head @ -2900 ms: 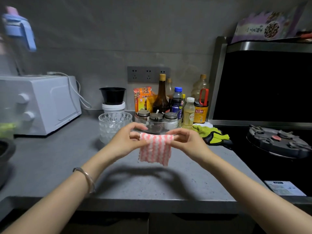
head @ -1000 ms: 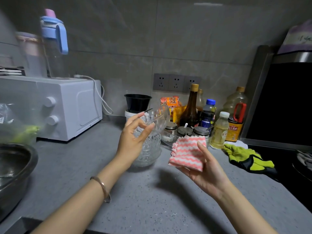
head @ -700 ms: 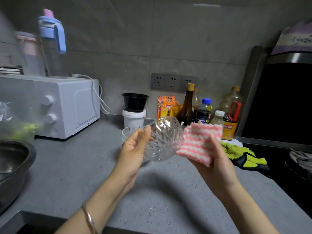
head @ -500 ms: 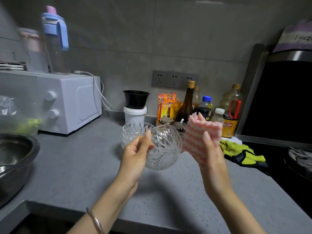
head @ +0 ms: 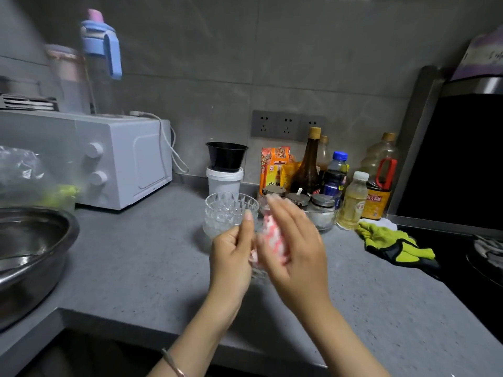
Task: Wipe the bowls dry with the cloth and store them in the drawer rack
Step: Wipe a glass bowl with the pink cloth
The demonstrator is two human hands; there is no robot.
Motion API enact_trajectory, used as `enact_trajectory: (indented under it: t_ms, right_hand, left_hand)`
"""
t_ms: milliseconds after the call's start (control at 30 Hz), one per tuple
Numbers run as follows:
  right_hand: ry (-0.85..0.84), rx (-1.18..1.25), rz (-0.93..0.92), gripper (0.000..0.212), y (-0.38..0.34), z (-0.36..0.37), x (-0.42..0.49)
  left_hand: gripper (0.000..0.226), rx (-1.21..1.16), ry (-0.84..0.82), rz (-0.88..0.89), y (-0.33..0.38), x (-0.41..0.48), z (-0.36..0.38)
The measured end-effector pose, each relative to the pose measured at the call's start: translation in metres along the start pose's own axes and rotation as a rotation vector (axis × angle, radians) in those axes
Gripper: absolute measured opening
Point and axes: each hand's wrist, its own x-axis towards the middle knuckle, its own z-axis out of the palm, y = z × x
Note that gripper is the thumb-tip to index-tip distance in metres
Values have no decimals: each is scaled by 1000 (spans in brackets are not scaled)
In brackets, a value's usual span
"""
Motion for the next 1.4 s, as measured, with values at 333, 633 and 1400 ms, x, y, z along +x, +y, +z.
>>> enact_trajectory:
  t_ms: [333, 633, 1400]
  right_hand:
    - [-94, -28, -64, 52, -5, 11, -20]
    - [-116, 345, 232, 46, 3, 2, -12]
    - [-302, 517, 446, 60, 1, -24, 27]
  left_hand:
    - [52, 3, 110, -64, 3, 16, -14]
    - [54, -25, 95, -115, -1, 15, -20]
    - [53, 373, -211, 113, 9, 17, -30]
